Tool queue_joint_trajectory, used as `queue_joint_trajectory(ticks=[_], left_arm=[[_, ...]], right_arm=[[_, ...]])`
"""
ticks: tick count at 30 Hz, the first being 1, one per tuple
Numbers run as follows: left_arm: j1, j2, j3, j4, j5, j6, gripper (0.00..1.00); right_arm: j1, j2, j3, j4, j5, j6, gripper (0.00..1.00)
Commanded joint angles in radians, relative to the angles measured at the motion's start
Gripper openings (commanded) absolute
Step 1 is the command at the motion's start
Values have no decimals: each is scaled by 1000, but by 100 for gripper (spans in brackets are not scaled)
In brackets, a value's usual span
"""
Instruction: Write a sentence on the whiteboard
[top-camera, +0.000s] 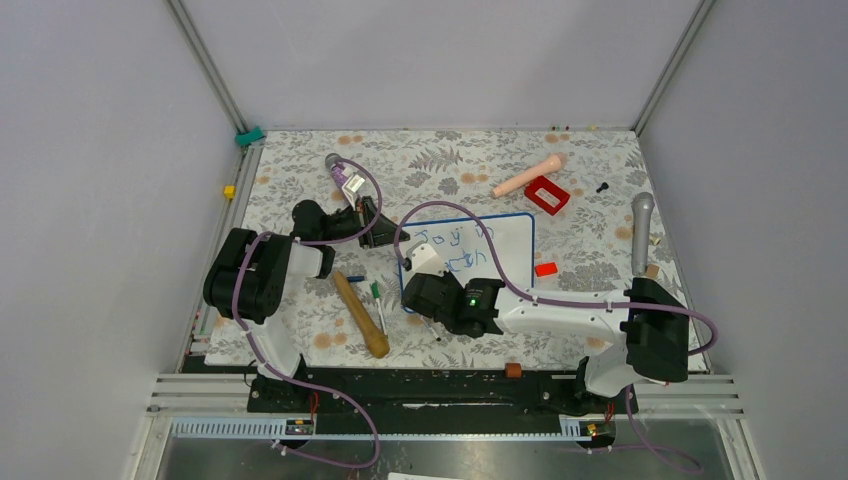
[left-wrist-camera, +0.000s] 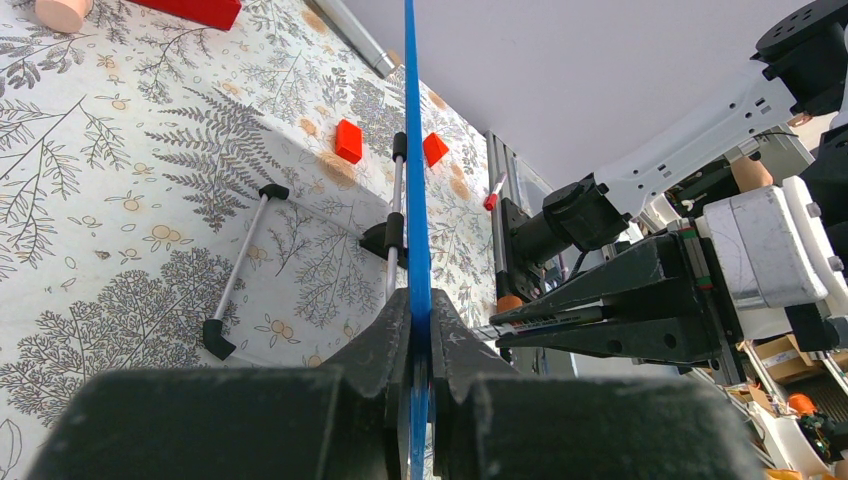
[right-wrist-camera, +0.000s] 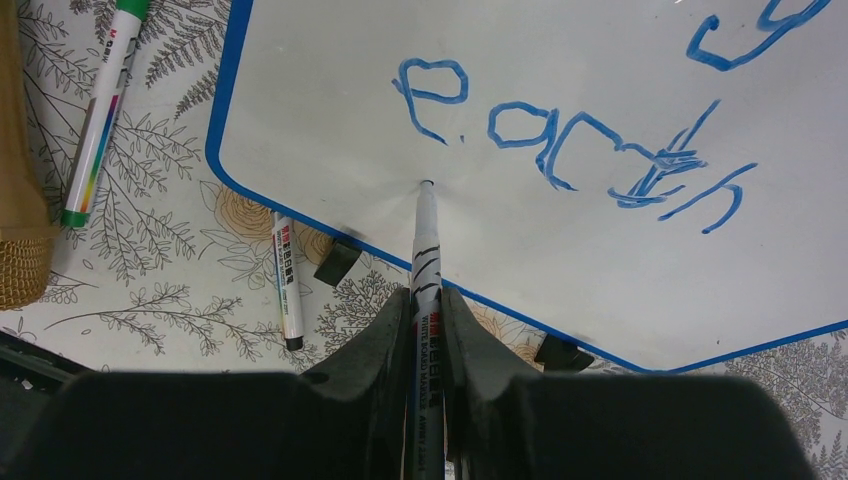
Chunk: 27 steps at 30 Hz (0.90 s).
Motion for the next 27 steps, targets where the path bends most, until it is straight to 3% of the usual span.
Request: queue_joint_trajectory(ticks=[1, 27], left_arm=[[-3, -3, 25, 85, 15, -12, 0], [-2, -5, 24, 84, 15, -12, 0]], right_arm=[[-12, 10, 41, -9, 33, -5, 0], [-10, 3, 12, -63, -63, 27, 0]])
